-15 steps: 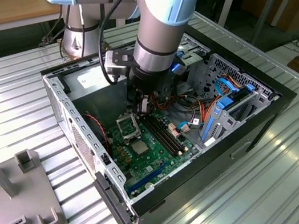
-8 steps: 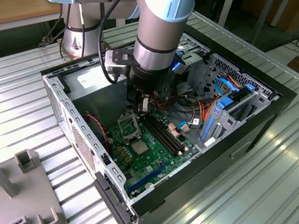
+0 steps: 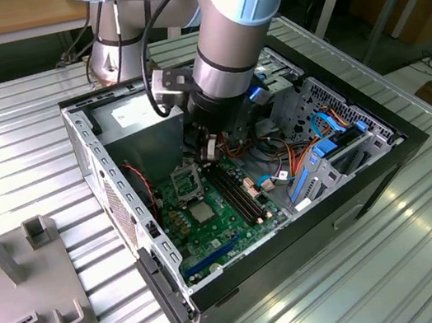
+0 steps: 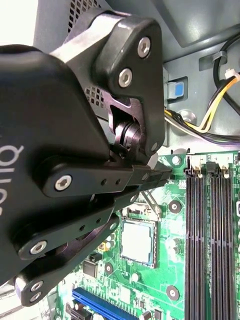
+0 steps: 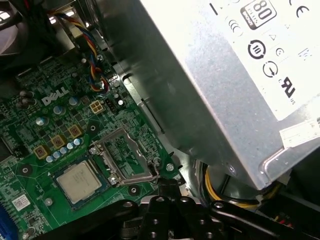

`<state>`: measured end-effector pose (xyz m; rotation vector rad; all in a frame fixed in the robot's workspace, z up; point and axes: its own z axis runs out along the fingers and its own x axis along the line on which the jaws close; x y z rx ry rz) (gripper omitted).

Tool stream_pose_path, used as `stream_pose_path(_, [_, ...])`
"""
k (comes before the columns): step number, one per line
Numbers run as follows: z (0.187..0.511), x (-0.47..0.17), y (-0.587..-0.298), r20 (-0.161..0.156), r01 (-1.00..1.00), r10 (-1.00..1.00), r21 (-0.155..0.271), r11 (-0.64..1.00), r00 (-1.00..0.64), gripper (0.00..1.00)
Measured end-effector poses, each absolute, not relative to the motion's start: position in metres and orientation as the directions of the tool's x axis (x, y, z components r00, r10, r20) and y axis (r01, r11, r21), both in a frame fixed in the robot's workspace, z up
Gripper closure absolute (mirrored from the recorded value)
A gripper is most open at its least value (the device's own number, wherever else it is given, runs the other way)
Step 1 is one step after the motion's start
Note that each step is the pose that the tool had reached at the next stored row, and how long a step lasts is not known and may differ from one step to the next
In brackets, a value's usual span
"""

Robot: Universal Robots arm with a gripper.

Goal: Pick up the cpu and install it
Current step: 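Close the cpu cover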

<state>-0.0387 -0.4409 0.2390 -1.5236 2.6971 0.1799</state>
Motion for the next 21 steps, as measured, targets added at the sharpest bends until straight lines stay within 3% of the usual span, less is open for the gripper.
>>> stream_pose_path(21, [0.2472,-0.039,-0.4412,-0.068,-0.871,-0.868,0.068,0.487,-0.491,0.89])
